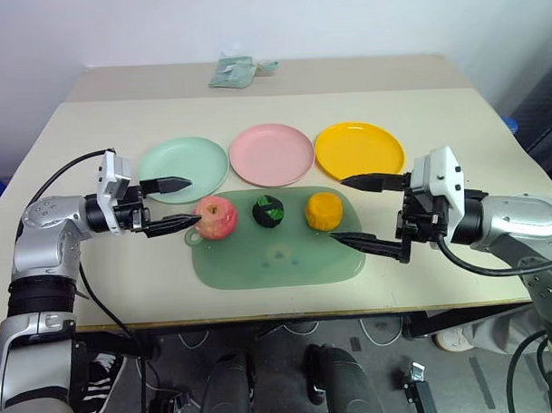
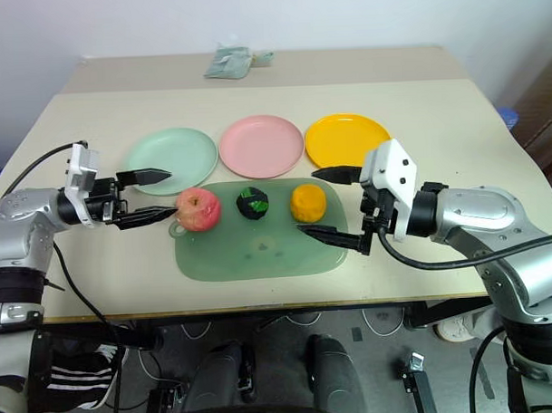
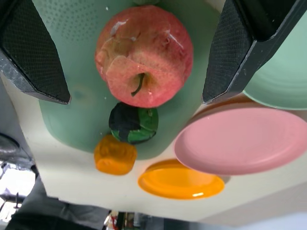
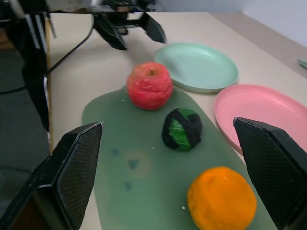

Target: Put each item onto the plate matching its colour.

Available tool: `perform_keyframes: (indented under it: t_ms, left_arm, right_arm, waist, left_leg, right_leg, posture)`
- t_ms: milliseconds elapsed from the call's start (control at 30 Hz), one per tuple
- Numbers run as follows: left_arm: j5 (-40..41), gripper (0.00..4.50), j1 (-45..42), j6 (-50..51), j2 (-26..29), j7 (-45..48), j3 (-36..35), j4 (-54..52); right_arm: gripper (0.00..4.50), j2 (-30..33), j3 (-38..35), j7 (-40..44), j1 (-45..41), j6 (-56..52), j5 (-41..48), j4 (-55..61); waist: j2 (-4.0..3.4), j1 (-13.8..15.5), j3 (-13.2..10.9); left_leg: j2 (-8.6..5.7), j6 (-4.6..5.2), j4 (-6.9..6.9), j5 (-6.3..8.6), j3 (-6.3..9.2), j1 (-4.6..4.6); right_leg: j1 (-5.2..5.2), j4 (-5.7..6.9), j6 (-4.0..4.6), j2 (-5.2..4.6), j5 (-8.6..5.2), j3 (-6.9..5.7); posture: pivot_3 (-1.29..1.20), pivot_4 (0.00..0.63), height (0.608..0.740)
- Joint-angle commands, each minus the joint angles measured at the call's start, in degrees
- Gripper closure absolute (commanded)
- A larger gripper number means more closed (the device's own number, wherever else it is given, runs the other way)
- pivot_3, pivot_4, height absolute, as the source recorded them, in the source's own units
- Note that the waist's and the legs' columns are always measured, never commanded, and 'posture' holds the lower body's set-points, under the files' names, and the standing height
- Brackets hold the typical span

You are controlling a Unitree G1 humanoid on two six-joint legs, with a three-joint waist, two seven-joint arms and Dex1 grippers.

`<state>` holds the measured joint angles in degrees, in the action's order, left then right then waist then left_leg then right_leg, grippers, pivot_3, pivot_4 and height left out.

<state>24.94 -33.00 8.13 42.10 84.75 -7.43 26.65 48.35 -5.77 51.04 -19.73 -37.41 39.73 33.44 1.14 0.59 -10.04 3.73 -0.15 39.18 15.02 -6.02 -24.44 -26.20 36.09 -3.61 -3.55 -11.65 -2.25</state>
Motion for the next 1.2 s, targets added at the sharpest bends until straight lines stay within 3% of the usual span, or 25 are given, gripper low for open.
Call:
perform_keyframes:
  t_ms: [33, 400, 833, 1000, 1200]
  left_arm:
    - [-0.79, 0.00, -1.55, -1.77, -0.80, -0.64, 0.10, 1.22]
    - [-2.03, 0.00, -5.64, -1.71, -3.87, 0.72, 2.85, 5.61]
    - [-10.42, 0.00, -8.38, -10.81, -7.43, 0.59, 8.39, 14.01]
    - [-9.66, 1.46, -8.53, -10.51, -8.86, -0.01, 8.22, 11.58]
    - [-3.19, 1.52, -11.47, -4.04, -10.83, -3.46, 3.18, 7.51]
  right_arm:
    - [0.05, 0.73, 0.52, -0.61, -1.92, -1.12, 0.76, 2.70]
    - [0.05, -0.03, 1.67, -1.80, -1.22, -1.72, 0.01, 4.56]
    - [0.05, 0.67, -0.66, -3.48, 0.96, -1.60, 0.78, 6.03]
    - [0.00, 0.60, -0.77, -3.97, 0.63, -1.78, 0.70, 6.15]
    - [0.00, 0.32, -0.61, -4.63, -0.18, -1.09, -0.38, 5.35]
  waist:
    - [0.00, 0.03, 0.00]
    - [0.01, 0.13, 0.01]
    - [0.02, 0.11, 0.01]
    - [0.03, 0.19, 0.04]
    - [0.05, 0.10, 0.03]
  left_leg:
    - [0.00, 0.00, 0.00, 0.00, 0.00, 0.00]
    - [-0.01, 0.00, 0.01, 0.00, -0.01, -0.03]
    - [-0.01, 0.00, 0.01, 0.00, 0.00, -0.01]
    - [-0.01, 0.00, 0.01, 0.00, 0.02, 0.01]
    - [-0.01, 0.00, 0.02, 0.00, 0.03, -0.02]
  right_leg:
    - [-0.01, 0.00, 0.00, 0.00, 0.00, 0.00]
    - [0.01, -0.01, 0.00, -0.01, 0.00, 0.00]
    - [0.02, -0.01, -0.01, -0.01, 0.01, 0.00]
    - [0.07, -0.01, 0.00, -0.01, 0.00, 0.00]
    - [0.03, 0.00, -0.02, 0.00, 0.01, 0.00]
  posture:
    - [0.00, 0.150, 0.740]
    - [0.00, 0.150, 0.740]
    - [0.00, 0.150, 0.740]
    - [0.00, 0.150, 0.740]
    - [0.00, 0.150, 0.740]
